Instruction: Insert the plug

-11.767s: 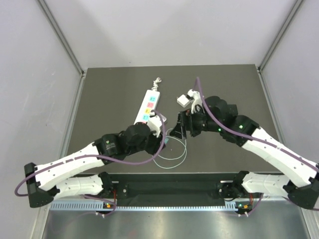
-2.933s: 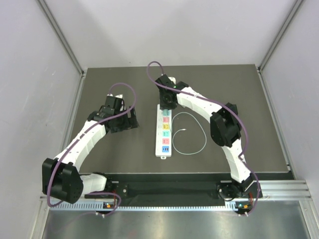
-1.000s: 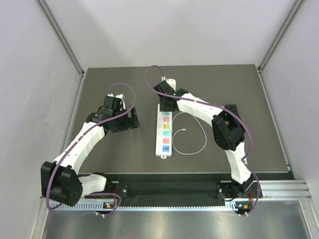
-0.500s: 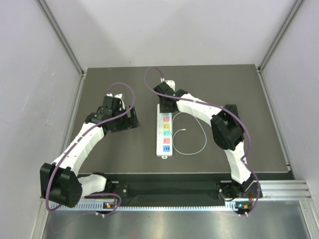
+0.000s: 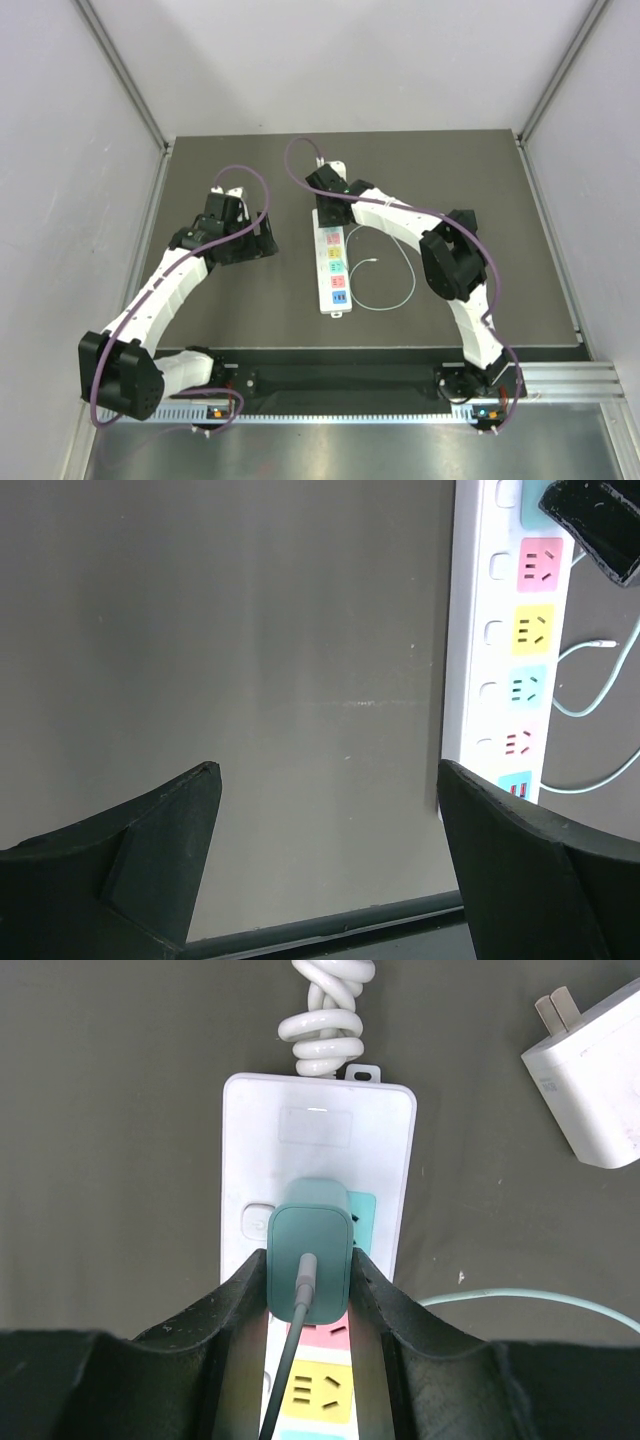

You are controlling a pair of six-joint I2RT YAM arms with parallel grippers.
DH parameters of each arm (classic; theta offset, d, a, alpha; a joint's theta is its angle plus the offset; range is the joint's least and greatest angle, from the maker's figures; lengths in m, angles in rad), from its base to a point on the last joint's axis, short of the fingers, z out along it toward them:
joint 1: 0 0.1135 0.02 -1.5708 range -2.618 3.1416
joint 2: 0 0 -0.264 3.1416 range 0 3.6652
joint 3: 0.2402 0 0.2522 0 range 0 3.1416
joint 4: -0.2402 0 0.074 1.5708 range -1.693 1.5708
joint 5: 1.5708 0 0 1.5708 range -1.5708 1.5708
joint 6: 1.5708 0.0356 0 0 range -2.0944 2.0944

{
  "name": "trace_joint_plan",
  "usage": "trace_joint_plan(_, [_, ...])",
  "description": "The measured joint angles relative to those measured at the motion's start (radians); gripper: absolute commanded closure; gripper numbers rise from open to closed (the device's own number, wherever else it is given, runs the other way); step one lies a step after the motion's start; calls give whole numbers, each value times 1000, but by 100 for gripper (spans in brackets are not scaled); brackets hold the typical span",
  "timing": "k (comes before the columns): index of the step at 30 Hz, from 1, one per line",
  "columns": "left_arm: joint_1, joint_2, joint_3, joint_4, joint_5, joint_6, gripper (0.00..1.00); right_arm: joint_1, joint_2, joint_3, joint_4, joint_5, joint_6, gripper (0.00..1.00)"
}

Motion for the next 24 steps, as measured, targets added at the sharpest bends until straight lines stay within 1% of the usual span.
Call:
trace_joint_plan(9, [0,-6,0,0,-28,0,6,8,-7,-20,27,18,-24,100])
trace_joint_plan(10, [0,-7,0,-1,-30,0,6,8,-8,-20,29,17,-28,99])
trace_joint_plan(13, [0,-13,0,0,-34,0,5,8,-10,-19,26,14,-36,75])
trace_joint_plan(14, [0,-15,0,0,-34,0,5,8,-10,-15,20,14,-39,64])
trace_joint_plan(16, [0,-18,0,0,-34,0,5,8,-6,3,0,10,-42,56])
trace_joint_plan(17, [0,-20,0,0,-34,0,5,8,-2,13,-24,1,-45,50])
trace_joint_plan(19, [0,-24,0,0,-34,0,5,8,8,32,-74,-12,-55,43])
trace_joint_plan(20, [0,-26,0,0,-34,0,5,7,12,43,-100,-17,-58,38])
trace_joint_plan(24, [0,-35,-2,0,-33,0,5,-6,12,115,-170,-35,-76,31])
